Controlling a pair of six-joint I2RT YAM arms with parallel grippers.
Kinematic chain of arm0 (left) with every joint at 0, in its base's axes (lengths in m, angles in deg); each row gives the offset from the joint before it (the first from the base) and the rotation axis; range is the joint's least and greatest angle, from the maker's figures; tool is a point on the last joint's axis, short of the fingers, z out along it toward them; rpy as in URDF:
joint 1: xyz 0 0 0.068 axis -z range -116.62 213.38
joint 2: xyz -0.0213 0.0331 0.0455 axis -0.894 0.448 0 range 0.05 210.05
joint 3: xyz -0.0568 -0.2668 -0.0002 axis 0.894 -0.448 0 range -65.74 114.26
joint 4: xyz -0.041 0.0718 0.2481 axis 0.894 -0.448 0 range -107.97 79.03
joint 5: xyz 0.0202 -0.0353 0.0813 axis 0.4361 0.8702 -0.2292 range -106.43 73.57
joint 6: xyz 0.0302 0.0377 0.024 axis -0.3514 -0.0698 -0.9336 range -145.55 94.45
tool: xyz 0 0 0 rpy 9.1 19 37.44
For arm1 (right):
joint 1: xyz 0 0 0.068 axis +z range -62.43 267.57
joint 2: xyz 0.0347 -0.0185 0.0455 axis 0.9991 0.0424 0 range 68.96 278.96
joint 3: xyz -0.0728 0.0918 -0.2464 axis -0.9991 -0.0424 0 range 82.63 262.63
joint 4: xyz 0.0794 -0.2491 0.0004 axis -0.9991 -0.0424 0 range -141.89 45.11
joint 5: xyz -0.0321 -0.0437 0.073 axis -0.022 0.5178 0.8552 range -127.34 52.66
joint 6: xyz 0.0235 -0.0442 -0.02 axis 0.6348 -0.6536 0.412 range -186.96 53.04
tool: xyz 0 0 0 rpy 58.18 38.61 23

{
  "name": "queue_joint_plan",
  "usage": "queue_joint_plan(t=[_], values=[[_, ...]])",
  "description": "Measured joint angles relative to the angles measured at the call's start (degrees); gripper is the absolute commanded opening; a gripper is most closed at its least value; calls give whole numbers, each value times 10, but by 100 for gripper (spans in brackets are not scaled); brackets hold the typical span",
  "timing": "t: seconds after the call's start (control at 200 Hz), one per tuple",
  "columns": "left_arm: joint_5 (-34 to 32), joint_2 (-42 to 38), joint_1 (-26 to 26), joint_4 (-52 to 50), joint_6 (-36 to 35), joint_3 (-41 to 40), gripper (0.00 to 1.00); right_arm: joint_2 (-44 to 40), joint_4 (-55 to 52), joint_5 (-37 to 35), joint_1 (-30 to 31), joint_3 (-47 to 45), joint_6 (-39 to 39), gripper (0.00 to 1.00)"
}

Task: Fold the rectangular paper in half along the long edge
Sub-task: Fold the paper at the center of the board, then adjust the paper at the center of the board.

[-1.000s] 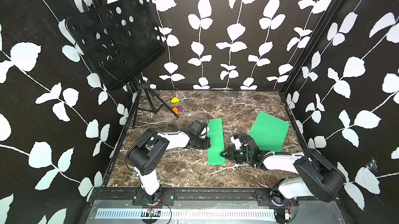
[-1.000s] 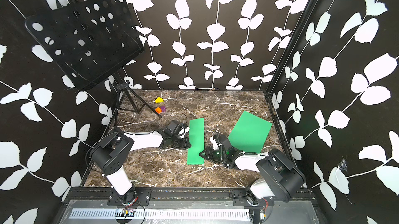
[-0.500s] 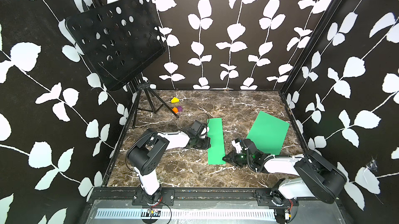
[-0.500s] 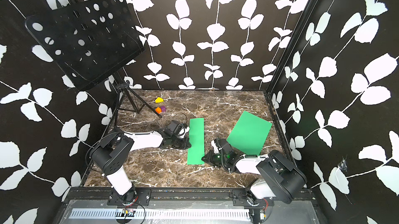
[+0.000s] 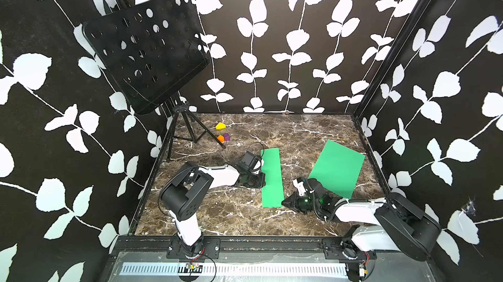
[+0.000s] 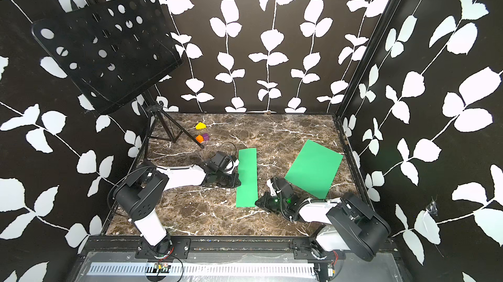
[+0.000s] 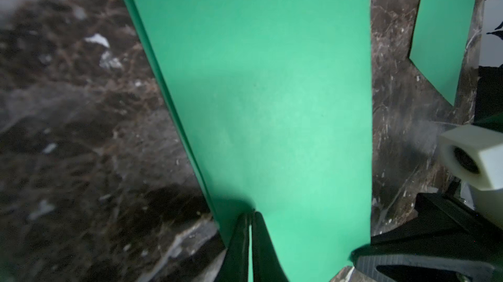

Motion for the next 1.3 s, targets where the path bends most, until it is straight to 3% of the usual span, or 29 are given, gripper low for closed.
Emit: queue_joint_plan(t=[0.055, 0.115, 0.315, 0.545, 0.82, 0.91, 1.005, 1.065, 1.17, 1.3], values=[[-1, 0, 0, -2, 0, 0, 10, -2, 0, 1, 0, 0, -1, 46], [-2, 0, 0, -4, -1, 2, 11, -9, 0, 2, 0, 8, -7, 56], [-3, -1, 0, -19, -5, 16, 27, -29, -83, -31, -1, 48, -45, 62], [10, 0, -1, -46, 1, 49, 40, -34, -162, -66, -29, 79, -95, 60], [31, -34, -2, 11, 36, 75, 61, -5, -242, -90, -55, 186, -193, 58], [-9, -85, -2, 8, 40, 54, 71, 44, -265, -93, -63, 254, -239, 52], [-64, -163, -2, -5, 47, 3, 83, 114, -271, -93, -65, 333, -282, 36], [-97, -211, -2, -20, 56, -34, 88, 165, -270, -87, -66, 385, -300, 32], [-143, -278, -3, -47, 70, -93, 91, 254, -269, -68, -66, 467, -323, 25], [-183, -326, -3, -66, 83, -146, 92, 342, -280, -51, -65, 543, -341, 24]])
